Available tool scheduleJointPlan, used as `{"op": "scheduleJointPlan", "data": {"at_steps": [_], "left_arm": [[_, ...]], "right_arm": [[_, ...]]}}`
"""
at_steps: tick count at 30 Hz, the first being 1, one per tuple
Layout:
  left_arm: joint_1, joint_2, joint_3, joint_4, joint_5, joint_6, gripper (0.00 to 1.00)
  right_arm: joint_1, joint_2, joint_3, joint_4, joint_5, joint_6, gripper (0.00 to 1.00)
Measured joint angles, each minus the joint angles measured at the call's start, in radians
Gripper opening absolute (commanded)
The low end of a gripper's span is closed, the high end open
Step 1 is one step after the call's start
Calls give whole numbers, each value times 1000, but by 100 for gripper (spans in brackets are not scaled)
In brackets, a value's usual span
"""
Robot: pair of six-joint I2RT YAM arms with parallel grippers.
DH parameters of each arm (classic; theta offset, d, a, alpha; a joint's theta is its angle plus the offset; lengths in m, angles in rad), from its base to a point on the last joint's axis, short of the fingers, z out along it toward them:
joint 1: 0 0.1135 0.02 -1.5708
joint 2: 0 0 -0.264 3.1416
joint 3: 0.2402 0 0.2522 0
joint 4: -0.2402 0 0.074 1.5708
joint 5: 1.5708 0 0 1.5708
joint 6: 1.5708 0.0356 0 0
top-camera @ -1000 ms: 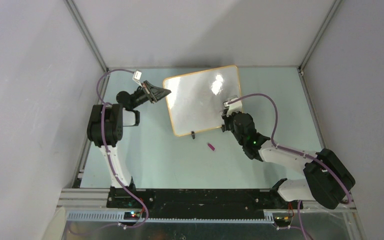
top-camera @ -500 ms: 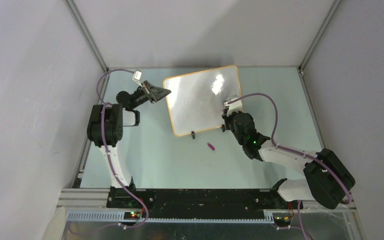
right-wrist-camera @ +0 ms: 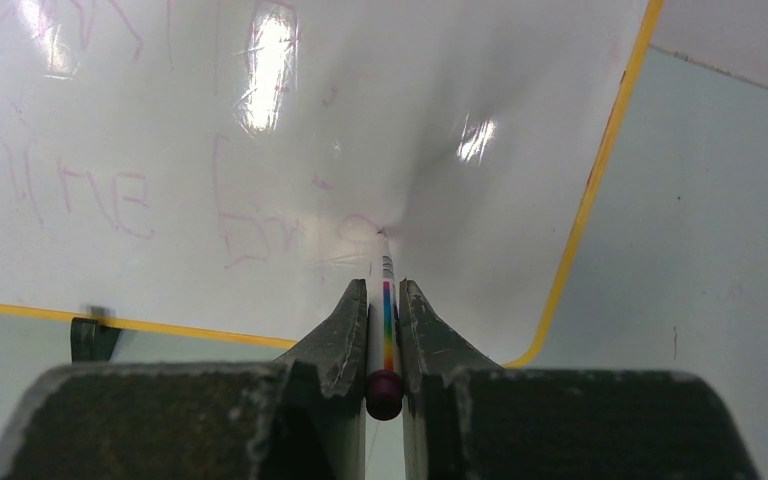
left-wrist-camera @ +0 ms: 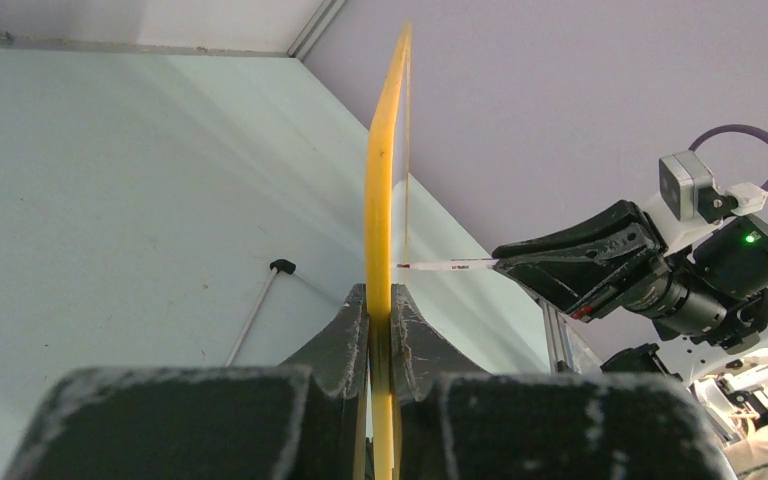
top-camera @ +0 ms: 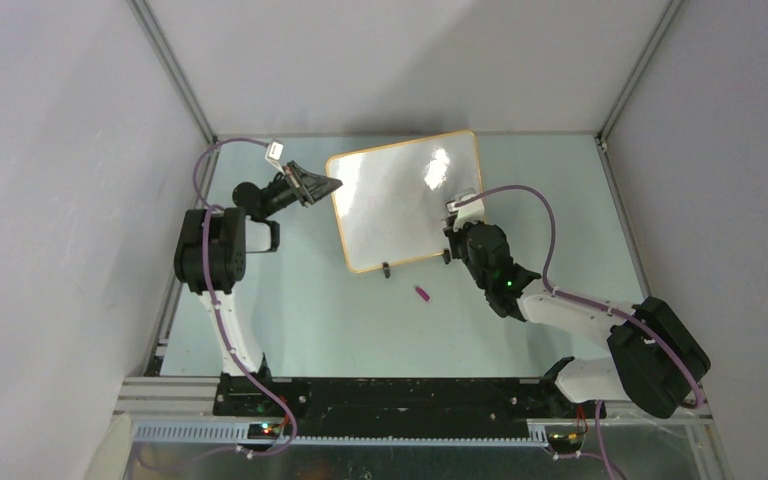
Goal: Write a sentence on the whiteboard
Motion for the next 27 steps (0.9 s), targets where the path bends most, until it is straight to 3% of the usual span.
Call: {"op": "scheduleJointPlan", "data": {"at_steps": [27], "left_arm": [[0,0,0,0,0,0,0]], "right_arm": [[58,-4,-1,-74,53,8,0]]}}
